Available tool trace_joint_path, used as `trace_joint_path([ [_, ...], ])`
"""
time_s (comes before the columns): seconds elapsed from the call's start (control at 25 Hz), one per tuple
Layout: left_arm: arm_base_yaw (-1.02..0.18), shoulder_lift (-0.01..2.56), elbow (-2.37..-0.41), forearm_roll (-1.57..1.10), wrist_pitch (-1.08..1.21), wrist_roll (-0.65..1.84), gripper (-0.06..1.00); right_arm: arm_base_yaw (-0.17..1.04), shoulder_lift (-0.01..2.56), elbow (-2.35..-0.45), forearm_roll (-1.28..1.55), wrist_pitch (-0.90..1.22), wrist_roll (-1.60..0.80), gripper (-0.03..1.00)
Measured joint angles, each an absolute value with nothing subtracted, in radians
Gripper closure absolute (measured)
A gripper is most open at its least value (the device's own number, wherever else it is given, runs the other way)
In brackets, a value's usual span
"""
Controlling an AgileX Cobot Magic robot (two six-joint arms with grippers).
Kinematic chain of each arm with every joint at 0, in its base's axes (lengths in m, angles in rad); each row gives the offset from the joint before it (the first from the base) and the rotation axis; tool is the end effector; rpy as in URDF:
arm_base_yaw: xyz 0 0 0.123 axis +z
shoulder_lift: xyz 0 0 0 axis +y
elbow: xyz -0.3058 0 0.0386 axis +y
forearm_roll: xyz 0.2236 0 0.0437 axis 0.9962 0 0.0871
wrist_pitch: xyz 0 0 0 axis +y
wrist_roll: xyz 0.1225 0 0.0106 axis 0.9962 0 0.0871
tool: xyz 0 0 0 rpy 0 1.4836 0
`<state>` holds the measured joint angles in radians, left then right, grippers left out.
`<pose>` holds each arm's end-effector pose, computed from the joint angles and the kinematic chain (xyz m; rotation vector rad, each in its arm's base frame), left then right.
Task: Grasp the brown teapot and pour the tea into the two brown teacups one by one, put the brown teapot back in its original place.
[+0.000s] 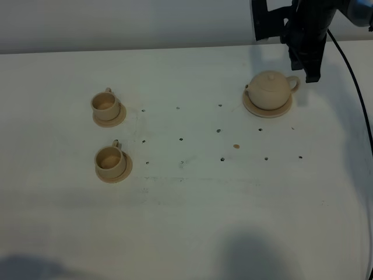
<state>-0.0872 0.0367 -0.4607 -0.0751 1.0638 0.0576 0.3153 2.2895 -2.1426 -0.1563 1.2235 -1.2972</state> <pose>-0.0146 -0.0068 0.2402 0.1537 2.1172 -0.1089 0.4741 0.1357 0.2217 -2.1498 1.9970 -0.4008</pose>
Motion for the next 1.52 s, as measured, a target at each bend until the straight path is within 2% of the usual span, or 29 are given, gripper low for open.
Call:
trace_joint_path([
  [0.68, -0.087, 0.037, -0.461, -0.075, 1.064, 0.058, 0.96, 0.315, 2.345, -2.143, -0.192, 1.212, -1.298, 0.68],
  [1.16, -0.087, 0.037, -0.461, -0.075, 1.064, 0.058, 0.96, 0.315, 2.346, -2.143, -0.192, 1.134, -1.302, 0.59],
  [1.52, -0.087, 0.037, -0.461, -0.075, 1.064, 0.058, 0.96, 0.315, 2.379, -2.143, -0.192, 1.137, -1.325, 0.58],
])
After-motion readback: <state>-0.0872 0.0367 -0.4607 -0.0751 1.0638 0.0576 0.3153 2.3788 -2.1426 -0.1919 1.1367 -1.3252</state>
